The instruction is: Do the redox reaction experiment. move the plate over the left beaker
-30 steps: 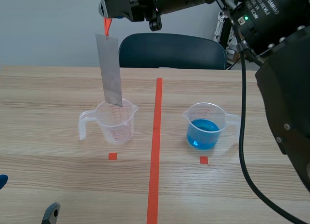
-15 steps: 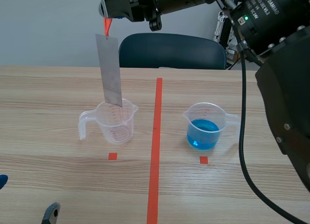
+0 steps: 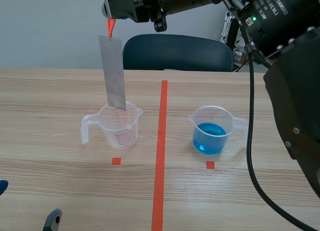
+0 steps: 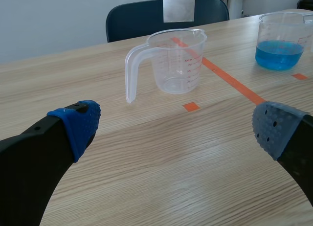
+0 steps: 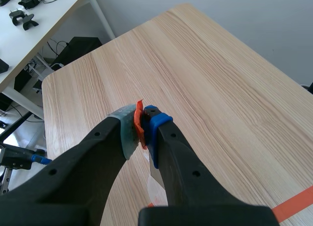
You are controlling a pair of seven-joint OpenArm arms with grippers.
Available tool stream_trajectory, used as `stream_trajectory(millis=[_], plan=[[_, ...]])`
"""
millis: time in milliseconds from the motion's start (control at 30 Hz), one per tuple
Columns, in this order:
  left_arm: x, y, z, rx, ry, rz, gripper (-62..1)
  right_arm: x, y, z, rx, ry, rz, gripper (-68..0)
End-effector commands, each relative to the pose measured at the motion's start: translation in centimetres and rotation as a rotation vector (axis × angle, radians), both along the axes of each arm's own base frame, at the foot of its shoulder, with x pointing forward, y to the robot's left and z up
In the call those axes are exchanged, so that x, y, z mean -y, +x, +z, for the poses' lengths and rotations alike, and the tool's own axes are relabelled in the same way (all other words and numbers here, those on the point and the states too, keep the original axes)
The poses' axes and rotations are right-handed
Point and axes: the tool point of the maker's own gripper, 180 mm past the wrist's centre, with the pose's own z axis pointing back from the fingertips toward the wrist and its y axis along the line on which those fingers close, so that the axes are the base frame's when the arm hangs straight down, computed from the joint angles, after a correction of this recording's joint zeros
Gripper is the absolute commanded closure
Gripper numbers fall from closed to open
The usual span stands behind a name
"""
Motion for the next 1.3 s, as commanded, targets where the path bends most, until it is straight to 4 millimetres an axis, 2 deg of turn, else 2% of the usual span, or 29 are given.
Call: stream_trajectory(millis=[0,1267], plan=[[-0.27,-0.01,0.62,0.022,-0.001,-0.001,-62.3,-0.1,0.14,1.59,0.032,0.032,0.002,-1.1],[-0.26,-0.03,0.87,0.035,-0.006,-0.002,-62.3,-0.07,0.16,1.54,0.033,0.029,0.0,-1.1]])
